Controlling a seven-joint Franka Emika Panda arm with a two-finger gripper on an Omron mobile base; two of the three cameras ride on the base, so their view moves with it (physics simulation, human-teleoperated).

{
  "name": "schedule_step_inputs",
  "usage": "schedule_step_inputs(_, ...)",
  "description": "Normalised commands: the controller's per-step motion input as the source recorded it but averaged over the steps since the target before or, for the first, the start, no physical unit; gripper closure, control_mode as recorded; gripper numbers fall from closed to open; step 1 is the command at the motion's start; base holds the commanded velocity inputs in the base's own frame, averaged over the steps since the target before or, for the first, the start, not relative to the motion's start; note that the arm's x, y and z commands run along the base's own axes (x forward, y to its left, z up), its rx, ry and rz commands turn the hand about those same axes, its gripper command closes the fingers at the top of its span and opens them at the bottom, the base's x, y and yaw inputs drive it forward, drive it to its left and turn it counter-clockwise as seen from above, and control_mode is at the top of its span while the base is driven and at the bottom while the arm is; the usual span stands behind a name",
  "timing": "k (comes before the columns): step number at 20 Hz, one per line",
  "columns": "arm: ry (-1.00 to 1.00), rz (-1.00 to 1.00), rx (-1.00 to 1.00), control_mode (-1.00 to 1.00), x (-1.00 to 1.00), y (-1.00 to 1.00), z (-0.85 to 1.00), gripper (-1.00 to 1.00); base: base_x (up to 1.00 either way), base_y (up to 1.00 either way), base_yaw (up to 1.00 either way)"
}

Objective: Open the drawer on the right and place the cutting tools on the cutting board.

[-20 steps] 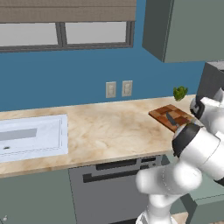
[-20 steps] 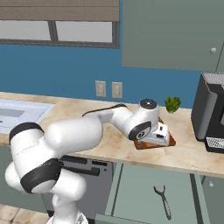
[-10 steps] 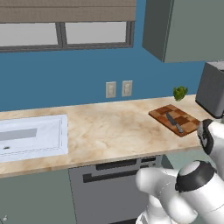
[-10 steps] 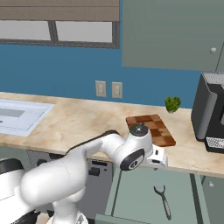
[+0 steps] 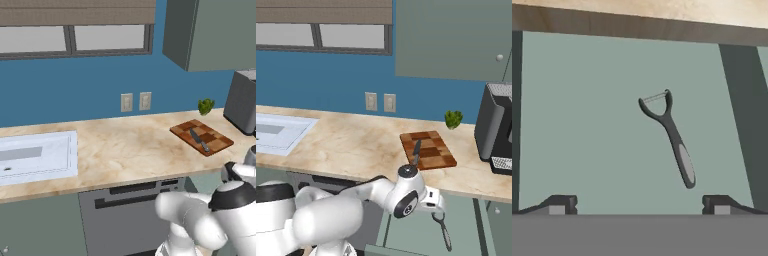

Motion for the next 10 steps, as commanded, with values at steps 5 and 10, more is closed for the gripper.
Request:
schedule_step_inputs(5, 0.0, 0.05, 0.0, -1.0, 0.0, -0.41, -0.33, -1.0, 0.0, 0.0, 0.0)
schedule_step_inputs(10, 0.0, 0.06, 0.0, -1.0, 0.02, -0.3, -0.26, -1.0, 0.0, 0.0, 0.0)
